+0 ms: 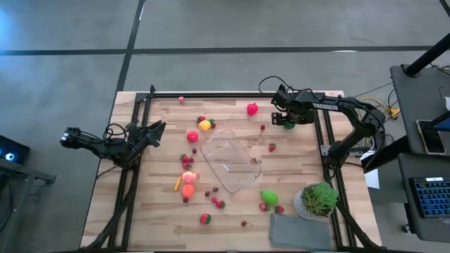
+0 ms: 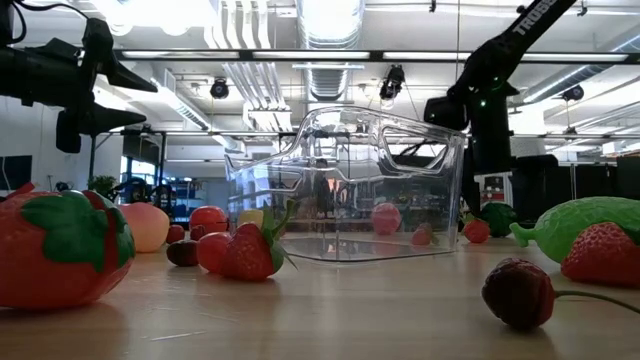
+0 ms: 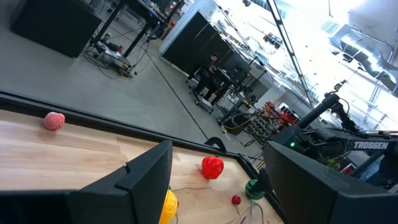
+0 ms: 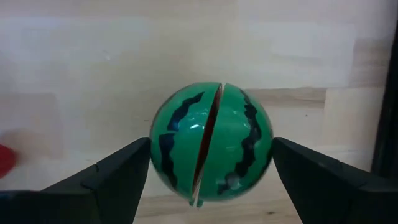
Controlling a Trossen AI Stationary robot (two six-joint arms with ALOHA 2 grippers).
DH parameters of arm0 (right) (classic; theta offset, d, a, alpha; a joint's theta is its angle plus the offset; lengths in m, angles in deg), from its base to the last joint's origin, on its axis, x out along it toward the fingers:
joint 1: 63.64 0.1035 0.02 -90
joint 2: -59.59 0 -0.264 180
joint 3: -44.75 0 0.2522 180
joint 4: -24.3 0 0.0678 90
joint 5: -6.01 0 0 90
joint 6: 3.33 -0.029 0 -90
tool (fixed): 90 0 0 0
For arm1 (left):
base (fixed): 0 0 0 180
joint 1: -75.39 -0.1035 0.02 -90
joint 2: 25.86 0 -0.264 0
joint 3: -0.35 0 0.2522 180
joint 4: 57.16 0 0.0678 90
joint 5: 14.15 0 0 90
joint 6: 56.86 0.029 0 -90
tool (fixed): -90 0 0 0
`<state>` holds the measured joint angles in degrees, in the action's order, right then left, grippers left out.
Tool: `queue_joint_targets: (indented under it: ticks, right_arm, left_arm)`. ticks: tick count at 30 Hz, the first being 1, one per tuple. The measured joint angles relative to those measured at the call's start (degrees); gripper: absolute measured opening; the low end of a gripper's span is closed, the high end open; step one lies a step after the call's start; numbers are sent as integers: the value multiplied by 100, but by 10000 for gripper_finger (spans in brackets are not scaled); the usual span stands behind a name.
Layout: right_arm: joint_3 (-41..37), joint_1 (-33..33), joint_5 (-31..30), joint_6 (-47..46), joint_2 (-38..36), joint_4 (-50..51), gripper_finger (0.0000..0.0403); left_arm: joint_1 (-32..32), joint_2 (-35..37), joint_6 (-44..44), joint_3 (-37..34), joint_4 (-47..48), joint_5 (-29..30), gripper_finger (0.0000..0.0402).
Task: Pick and placing Produce into tupperware
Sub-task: Put the green watermelon into the transparent bin
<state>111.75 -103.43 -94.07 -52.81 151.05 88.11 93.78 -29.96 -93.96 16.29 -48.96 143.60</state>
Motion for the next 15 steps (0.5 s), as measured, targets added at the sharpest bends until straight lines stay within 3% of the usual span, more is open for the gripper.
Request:
queue_joint_targets:
  ticks: [15]
  right_arm:
    - [0,0,-47,189,236,6,329]
  left_arm:
    - [1,0,2,0,2,2,241]
